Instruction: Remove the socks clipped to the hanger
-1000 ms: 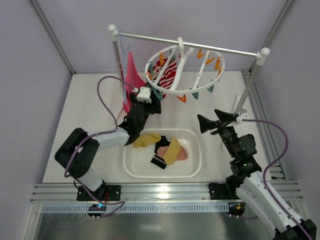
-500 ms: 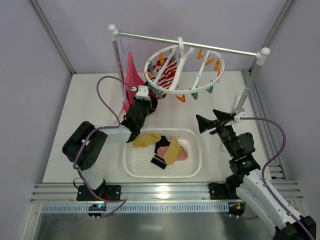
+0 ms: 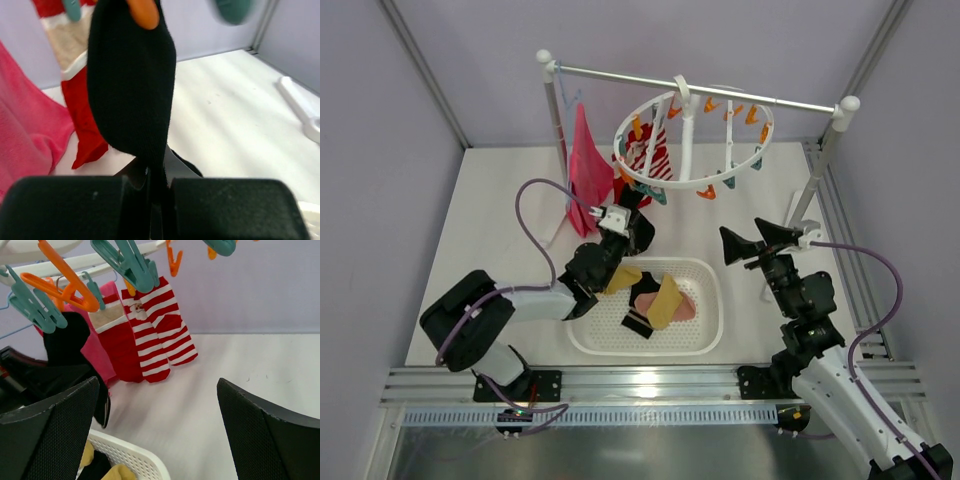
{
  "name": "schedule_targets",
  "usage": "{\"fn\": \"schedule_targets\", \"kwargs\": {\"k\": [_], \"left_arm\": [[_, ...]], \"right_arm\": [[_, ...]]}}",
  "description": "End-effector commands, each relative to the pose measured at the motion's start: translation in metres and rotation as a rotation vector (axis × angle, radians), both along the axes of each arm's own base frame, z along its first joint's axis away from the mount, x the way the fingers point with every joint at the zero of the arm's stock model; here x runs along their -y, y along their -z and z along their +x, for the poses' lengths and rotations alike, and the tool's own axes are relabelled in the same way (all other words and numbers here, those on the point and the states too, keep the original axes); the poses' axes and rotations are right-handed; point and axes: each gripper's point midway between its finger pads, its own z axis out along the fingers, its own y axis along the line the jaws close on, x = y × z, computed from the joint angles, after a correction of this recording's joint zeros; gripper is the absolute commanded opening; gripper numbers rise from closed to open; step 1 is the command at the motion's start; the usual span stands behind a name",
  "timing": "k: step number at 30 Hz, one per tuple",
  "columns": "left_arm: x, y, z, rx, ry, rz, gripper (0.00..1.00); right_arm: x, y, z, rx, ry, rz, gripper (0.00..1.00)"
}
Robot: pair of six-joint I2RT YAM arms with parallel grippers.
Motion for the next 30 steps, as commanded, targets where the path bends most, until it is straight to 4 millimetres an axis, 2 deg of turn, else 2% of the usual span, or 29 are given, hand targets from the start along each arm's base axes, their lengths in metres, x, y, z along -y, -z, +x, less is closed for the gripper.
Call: {"fn": "schedule_targets", "kwargs": {"k": [1,9,12,17,21,22,25,30], "left_arm": [[0.005,-0.048,-0.025,0.111,0.021,-0.073,0.0],[0.04,-0.072,-0.085,0.132,0.174,-0.042,0.0],[0.05,-0.073,-0.104,0.123,0.225,-0.033,0.0],[0.077,-0.07,-0.135,0.108,0.325,-0.01,0.0],[0.107,-0.066,-0.159,0.1,0.417,0.014,0.0],[0.117,-0.06,-0.171,0.098,0.447,0.033,0.0],[0.132,-0.059,-0.188,0.111,0.477,0.067,0.0],[0.127,-0.063,-0.196,0.113,0.503,0.061,0.0]], "right_arm": [[0.016,-0.008,0.002,0.028,0.088,0.025,0.99],[0.033,-0.004,0.006,-0.005,0.184,0.059,1.0],[0.038,-0.006,0.005,-0.002,0.206,0.074,1.0],[0.039,-0.005,0.003,0.001,0.206,0.076,1.0],[0.046,-0.008,0.002,-0.004,0.238,0.093,1.0],[0.047,-0.008,0.001,-0.003,0.243,0.093,1.0],[0.042,-0.011,-0.005,0.018,0.205,0.089,1.0],[0.024,-0.023,-0.022,0.073,0.078,0.065,1.0]]}}
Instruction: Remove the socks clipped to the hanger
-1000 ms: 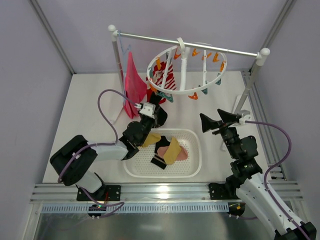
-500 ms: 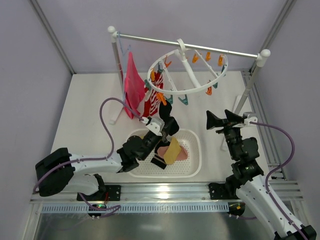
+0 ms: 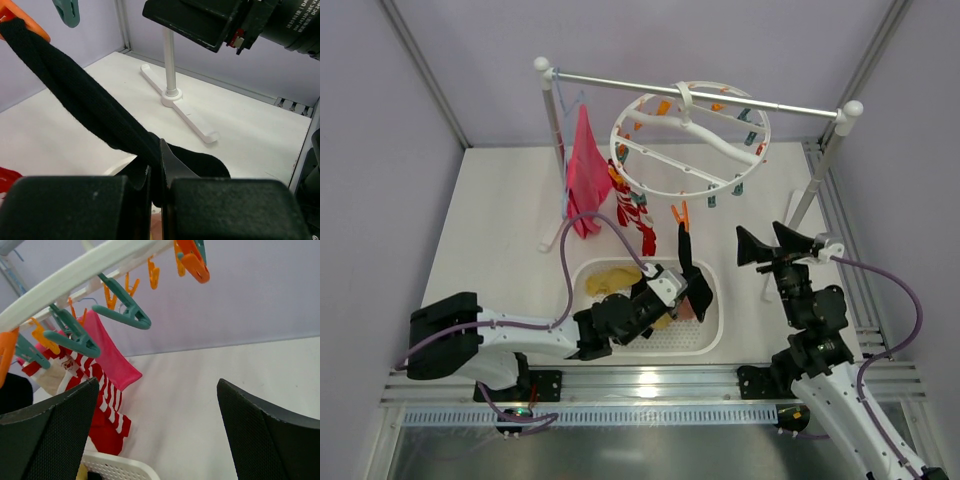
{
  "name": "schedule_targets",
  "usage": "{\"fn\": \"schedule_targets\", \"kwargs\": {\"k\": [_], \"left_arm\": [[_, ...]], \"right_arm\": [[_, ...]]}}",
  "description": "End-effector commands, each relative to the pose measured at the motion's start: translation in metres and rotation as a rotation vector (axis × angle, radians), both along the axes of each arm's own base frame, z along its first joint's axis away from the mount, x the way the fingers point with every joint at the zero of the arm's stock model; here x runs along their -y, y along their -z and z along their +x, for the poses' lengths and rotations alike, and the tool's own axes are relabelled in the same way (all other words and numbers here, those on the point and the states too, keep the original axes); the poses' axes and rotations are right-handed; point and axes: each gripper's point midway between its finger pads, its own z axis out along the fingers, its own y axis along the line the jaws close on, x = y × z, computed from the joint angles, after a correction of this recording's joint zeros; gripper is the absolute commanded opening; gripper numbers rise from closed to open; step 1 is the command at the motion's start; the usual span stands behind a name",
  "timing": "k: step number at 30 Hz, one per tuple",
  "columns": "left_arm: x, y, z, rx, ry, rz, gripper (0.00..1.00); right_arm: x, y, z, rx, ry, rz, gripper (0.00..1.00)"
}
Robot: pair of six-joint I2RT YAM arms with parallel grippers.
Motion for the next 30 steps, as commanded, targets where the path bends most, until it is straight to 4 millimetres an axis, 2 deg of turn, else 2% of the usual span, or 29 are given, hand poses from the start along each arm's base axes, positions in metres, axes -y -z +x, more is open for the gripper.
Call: {"fn": "schedule_targets", "kwargs": {"k": [1,4,5,9,13,14,16,17,18,19,20,21,22,23,25,26,30], "left_arm": [[-0.003,-0.016,-0.007,0.022,0.02,-0.017,0.0],[-0.01,-0.014,-0.007,0.023,0.007,0.005,0.0],[-0.011,-0.015,-0.006,0.023,0.001,0.01,0.0],[-0.01,-0.011,-0.006,0.046,0.007,0.042,0.0],[-0.009,-0.006,-0.008,0.089,0.028,0.077,0.0],[-0.01,-0.002,-0.009,0.095,0.029,0.088,0.0],[-0.008,0.001,-0.011,0.117,0.053,0.103,0.0],[-0.009,0.004,-0.012,0.13,0.062,0.118,0.0],[-0.006,0.004,-0.014,0.137,0.091,0.122,0.0],[-0.006,0.006,-0.015,0.14,0.1,0.13,0.0],[-0.006,0.008,-0.015,0.141,0.111,0.138,0.0],[-0.006,0.009,-0.013,0.139,0.117,0.143,0.0],[-0.006,0.01,-0.015,0.14,0.137,0.152,0.0],[-0.007,0.011,-0.014,0.137,0.141,0.155,0.0],[-0.01,0.013,-0.013,0.135,0.149,0.165,0.0],[-0.013,0.012,-0.013,0.135,0.159,0.161,0.0],[-0.019,0.009,-0.014,0.126,0.178,0.155,0.0]], "right_arm": [[-0.015,-0.013,-0.016,0.06,-0.105,-0.016,1.0],[-0.031,-0.02,-0.031,0.072,-0.218,-0.03,1.0],[-0.035,-0.029,-0.038,0.094,-0.253,-0.034,1.0],[-0.04,-0.042,-0.042,0.087,-0.286,-0.041,1.0],[-0.047,-0.051,-0.035,0.034,-0.309,-0.057,1.0],[-0.048,-0.066,-0.037,0.051,-0.312,-0.055,1.0],[-0.052,-0.064,-0.027,-0.01,-0.303,-0.07,1.0],[-0.052,-0.079,-0.026,0.003,-0.29,-0.087,1.0],[-0.065,-0.074,-0.021,-0.038,-0.311,-0.109,1.0],[-0.063,-0.07,-0.013,-0.079,-0.247,-0.126,1.0],[-0.062,-0.085,-0.011,-0.064,-0.206,-0.152,1.0],[-0.068,-0.088,-0.008,-0.071,-0.186,-0.178,1.0],[-0.099,-0.071,-0.009,-0.139,-0.244,-0.257,1.0],[-0.095,-0.09,-0.004,-0.133,-0.172,-0.271,1.0],[-0.117,-0.088,-0.005,-0.179,-0.193,-0.334,1.0],[-0.125,-0.096,0.005,-0.2,-0.16,-0.354,1.0],[-0.136,-0.099,0.013,-0.267,-0.077,-0.439,0.99]]}}
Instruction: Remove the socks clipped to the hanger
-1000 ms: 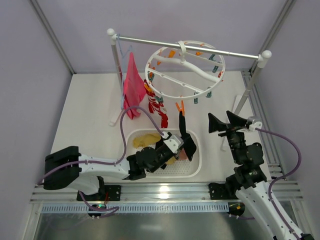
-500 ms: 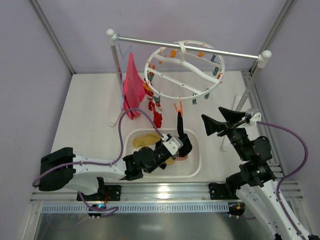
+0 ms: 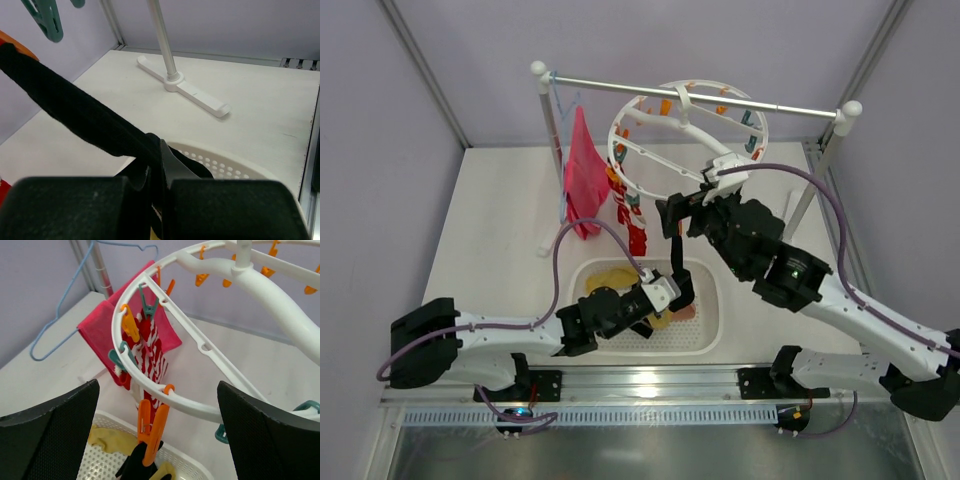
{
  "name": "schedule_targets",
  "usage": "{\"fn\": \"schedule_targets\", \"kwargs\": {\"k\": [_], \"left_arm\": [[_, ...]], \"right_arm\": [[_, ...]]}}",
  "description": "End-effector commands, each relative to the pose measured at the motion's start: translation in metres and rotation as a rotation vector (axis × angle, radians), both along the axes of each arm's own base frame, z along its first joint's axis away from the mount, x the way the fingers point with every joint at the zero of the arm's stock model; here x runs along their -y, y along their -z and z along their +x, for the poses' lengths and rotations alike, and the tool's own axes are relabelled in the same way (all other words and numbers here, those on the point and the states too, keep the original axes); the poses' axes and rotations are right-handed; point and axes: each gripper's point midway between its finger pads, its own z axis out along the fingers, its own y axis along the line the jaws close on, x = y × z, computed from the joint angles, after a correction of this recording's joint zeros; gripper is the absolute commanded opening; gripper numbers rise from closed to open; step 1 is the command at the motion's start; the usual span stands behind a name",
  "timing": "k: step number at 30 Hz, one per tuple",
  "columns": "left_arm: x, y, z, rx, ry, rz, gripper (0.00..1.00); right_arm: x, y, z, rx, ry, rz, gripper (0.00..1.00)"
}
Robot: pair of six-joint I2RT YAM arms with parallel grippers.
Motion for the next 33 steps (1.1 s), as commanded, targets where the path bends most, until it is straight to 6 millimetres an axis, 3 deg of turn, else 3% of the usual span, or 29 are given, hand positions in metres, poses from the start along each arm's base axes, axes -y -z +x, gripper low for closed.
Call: {"fn": "schedule_targets", "kwargs": {"k": [1,10,15,26,33], "left_arm": [[-0.001,-0.004,-0.014,0.005,0.086,0.004,0.0],[0.0,0.006,-0.007,-0.015,0.077,0.031,0.0],[0.007,0.012,-0.004,-0.022,0.076,0.046,0.0],[0.011,0.012,-0.01,-0.028,0.111,0.041,0.0],[0.01,0.012,-0.012,-0.026,0.12,0.04,0.0]], "right_arm": [[0.02,0.002,0.007,-0.021,0.176,-0.15,1.0],[0.023,0.015,-0.011,-0.02,0.35,-0.248,1.0],[0.018,0.021,-0.024,-0.007,0.341,-0.262,1.0],[0.002,0.045,-0.019,-0.026,0.341,-0.325,1.0],[-0.007,0.056,-0.005,-0.042,0.341,-0.353,0.98]]}}
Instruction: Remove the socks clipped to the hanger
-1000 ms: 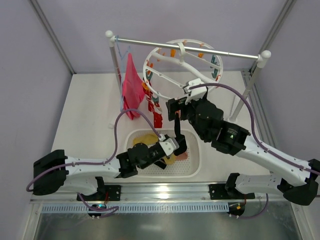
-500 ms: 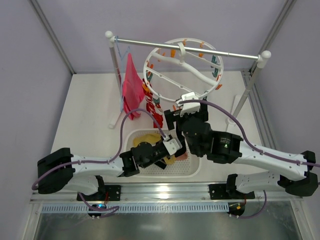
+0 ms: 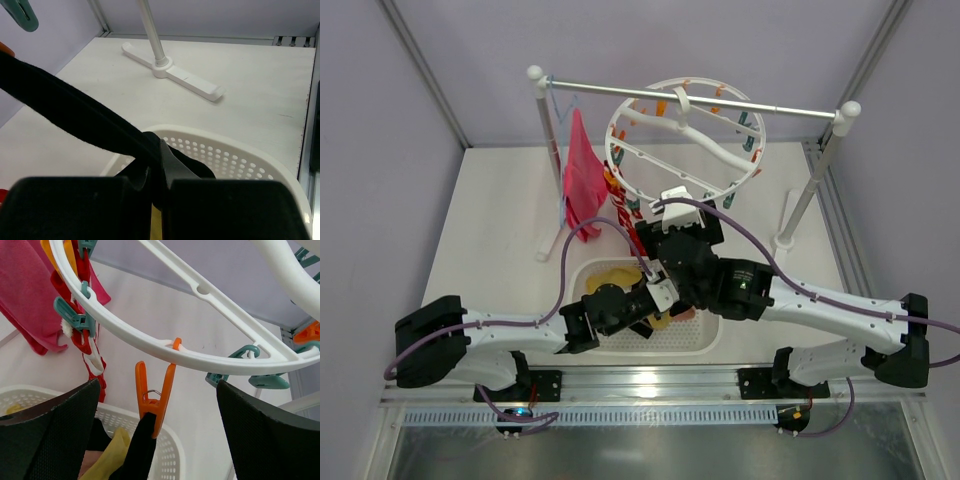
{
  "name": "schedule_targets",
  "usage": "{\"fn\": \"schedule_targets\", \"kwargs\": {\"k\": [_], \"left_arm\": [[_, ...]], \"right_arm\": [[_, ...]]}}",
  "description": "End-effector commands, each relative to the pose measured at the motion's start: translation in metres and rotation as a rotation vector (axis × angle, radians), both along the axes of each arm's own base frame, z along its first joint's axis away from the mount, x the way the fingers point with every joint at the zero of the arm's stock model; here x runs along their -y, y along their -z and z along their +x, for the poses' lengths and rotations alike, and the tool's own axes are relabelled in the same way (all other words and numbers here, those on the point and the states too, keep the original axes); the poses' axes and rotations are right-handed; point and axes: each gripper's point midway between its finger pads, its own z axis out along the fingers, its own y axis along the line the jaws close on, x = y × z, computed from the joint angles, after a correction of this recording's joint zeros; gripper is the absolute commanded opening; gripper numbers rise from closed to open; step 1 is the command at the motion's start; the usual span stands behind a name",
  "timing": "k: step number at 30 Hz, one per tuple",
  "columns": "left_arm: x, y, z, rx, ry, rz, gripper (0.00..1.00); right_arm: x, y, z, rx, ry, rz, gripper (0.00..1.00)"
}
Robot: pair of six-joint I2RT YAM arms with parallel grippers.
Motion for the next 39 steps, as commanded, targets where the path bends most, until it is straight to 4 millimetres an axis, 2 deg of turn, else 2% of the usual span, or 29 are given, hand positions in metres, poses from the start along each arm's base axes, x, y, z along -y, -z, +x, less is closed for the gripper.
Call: {"fn": "schedule_targets", "kwargs": {"k": [1,5,11,14,15,18,22,24,25,26,27,28,30,33,34,36,37,39], "left_arm": [[0.006,-0.009,-0.011,-0.008,0.061,-0.024,0.0],[0.006,-0.008,-0.013,-0.007,0.069,-0.021,0.0],[0.005,-0.01,-0.017,-0.008,0.092,-0.03,0.0],[0.005,-0.009,-0.017,-0.008,0.09,-0.027,0.0],[0.005,-0.009,-0.018,-0.008,0.092,-0.027,0.0],[0.005,-0.008,-0.018,-0.007,0.09,-0.025,0.0],[0.003,-0.007,-0.017,-0.005,0.086,-0.022,0.0],[0.003,-0.008,-0.016,-0.005,0.084,-0.022,0.0],[0.003,-0.007,-0.017,-0.005,0.084,-0.021,0.0],[0.002,-0.006,-0.016,-0.007,0.081,-0.02,0.0],[0.002,-0.007,-0.016,-0.011,0.08,-0.022,0.0],[0.001,-0.008,-0.015,-0.013,0.069,-0.023,0.0],[0.0,-0.009,-0.014,-0.038,0.057,-0.03,0.0],[-0.006,-0.011,-0.014,-0.104,0.03,-0.006,0.0],[-0.006,-0.019,-0.014,-0.143,0.022,-0.025,0.0],[-0.014,-0.022,-0.019,-0.193,0.018,-0.013,0.0],[-0.017,-0.027,-0.021,-0.206,0.021,-0.028,0.0],[-0.025,-0.041,-0.028,-0.233,0.037,-0.072,0.0]], "right_arm": [[-0.001,-0.004,0.006,0.008,0.012,0.019,0.97],[-0.003,-0.001,0.01,0.005,0.014,0.01,0.9],[-0.002,0.006,0.022,0.007,0.041,-0.011,0.69],[0.0,0.005,0.026,0.023,0.055,0.008,0.49],[0.002,0.002,0.028,0.036,0.065,0.005,0.28],[0.007,-0.001,0.029,0.06,0.091,0.01,0.04],[0.009,-0.004,0.028,0.079,0.081,0.022,0.04],[0.01,-0.003,0.028,0.082,0.078,0.028,0.04],[0.011,-0.002,0.028,0.082,0.082,0.032,0.1],[0.011,-0.002,0.027,0.084,0.08,0.039,0.19],[0.012,0.0,0.027,0.083,0.079,0.042,0.55],[0.013,0.001,0.025,0.083,0.073,0.05,0.7],[0.014,0.0,0.024,0.083,0.065,0.071,0.9],[0.019,0.001,0.019,0.085,0.044,0.1,0.96],[0.022,0.005,0.018,0.082,0.04,0.1,0.97],[0.028,-0.001,0.013,0.095,0.028,0.144,0.99],[0.031,0.005,0.011,0.089,0.02,0.135,0.99],[0.035,-0.002,0.007,0.106,0.003,0.185,1.0]]}}
